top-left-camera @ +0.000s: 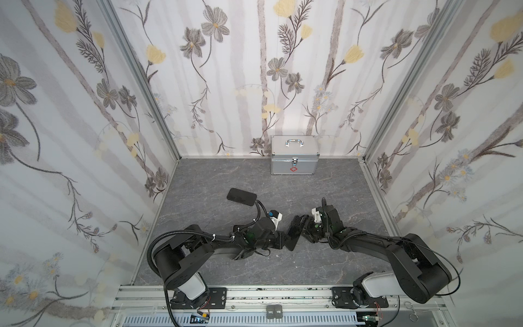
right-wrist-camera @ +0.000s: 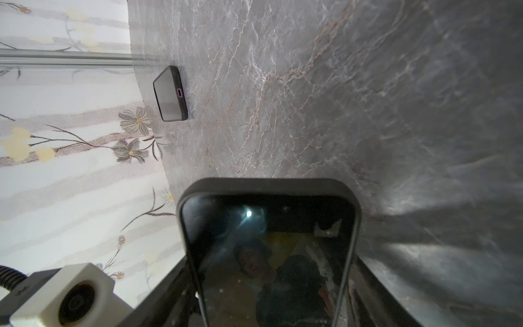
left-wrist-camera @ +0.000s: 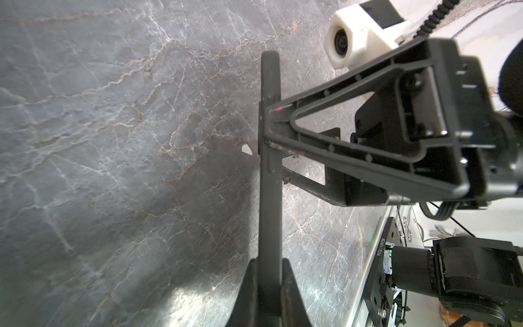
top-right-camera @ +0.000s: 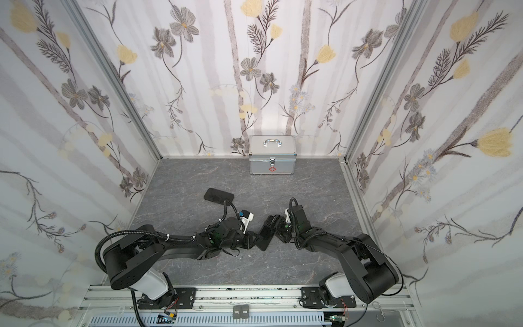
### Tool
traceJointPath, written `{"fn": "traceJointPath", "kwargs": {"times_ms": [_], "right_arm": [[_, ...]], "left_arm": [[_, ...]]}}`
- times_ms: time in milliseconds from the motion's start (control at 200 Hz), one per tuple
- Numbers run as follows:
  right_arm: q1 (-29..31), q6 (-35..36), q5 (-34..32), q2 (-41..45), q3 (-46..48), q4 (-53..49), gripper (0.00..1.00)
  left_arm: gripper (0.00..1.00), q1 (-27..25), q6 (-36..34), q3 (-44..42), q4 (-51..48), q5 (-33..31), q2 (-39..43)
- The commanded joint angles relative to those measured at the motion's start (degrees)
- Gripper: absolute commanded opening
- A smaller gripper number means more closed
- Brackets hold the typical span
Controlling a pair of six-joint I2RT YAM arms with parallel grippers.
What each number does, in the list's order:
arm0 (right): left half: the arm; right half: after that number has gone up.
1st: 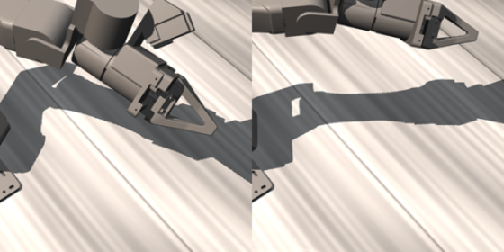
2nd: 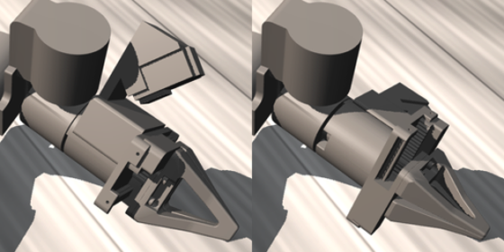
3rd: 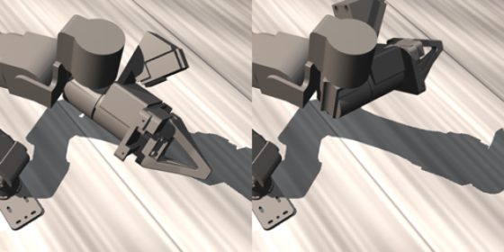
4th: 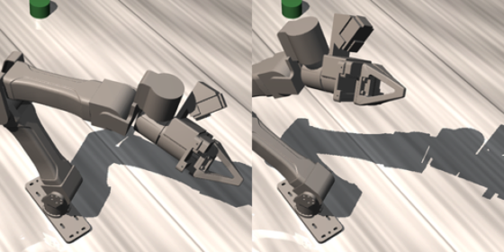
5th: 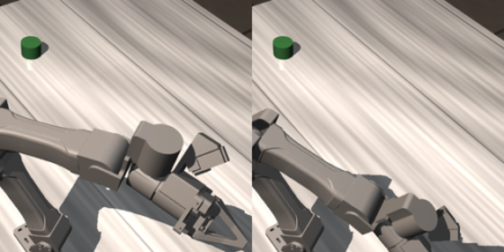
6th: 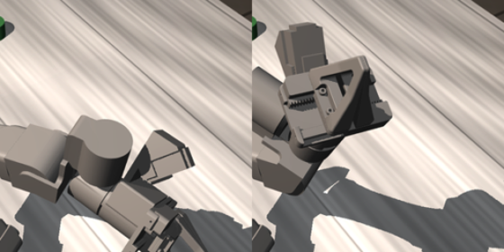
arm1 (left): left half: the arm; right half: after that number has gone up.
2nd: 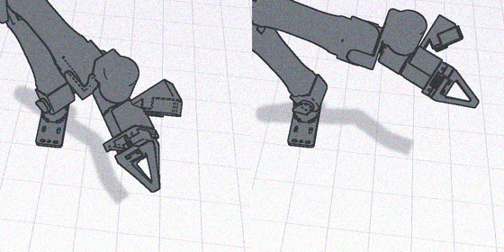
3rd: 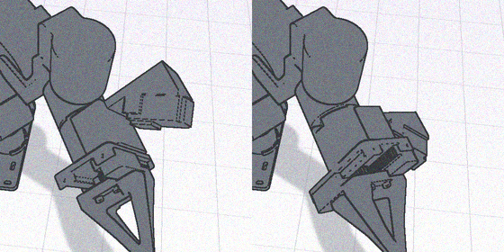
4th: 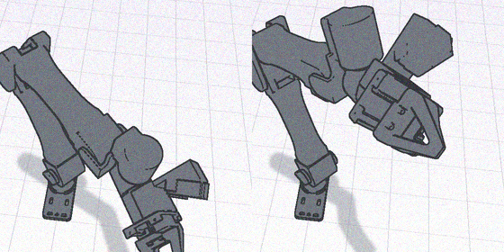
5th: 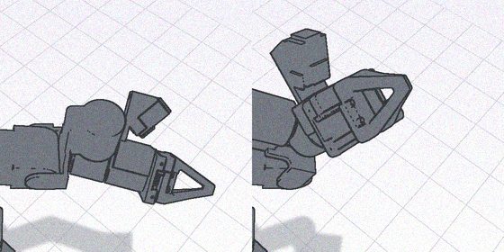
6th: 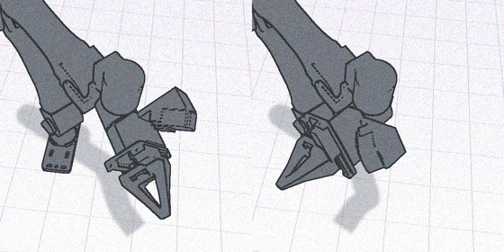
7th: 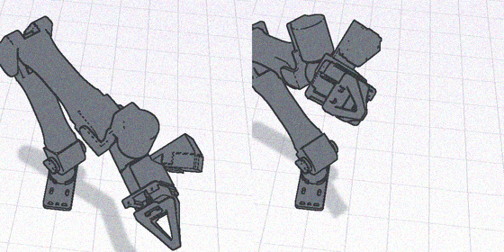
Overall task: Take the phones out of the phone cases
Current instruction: 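Close the left gripper on the phone edge while the right gripper withdraws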
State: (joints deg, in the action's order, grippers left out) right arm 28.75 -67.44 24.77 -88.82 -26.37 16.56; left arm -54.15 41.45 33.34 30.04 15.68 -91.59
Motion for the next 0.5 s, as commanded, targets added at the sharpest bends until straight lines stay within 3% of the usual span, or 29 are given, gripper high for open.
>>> {"fn": "traceJointPath", "kwargs": {"times_ms": [0, 205, 365, 495], "right_arm": [[-0.2, 0.3, 0.3, 2.2, -1.1, 0.8, 0.7], [-0.3, 6.5, -6.2, 10.0, -4.7, -7.4, 0.98], [-1.1, 14.3, -15.5, 16.7, -8.3, -14.2, 1.0], [-1.5, 17.6, -21.0, 22.8, -8.4, -13.9, 1.0]], "left_arm": [[0.0, 0.0, 0.5, 0.9, 1.0, 0.7, -0.2], [0.0, 0.2, 0.8, 2.0, 0.5, -0.6, 1.4], [0.0, 1.5, 0.8, 4.2, -2.0, -1.6, 3.5], [0.0, 1.9, -1.8, 10.0, -11.9, -4.6, 4.1]]}}
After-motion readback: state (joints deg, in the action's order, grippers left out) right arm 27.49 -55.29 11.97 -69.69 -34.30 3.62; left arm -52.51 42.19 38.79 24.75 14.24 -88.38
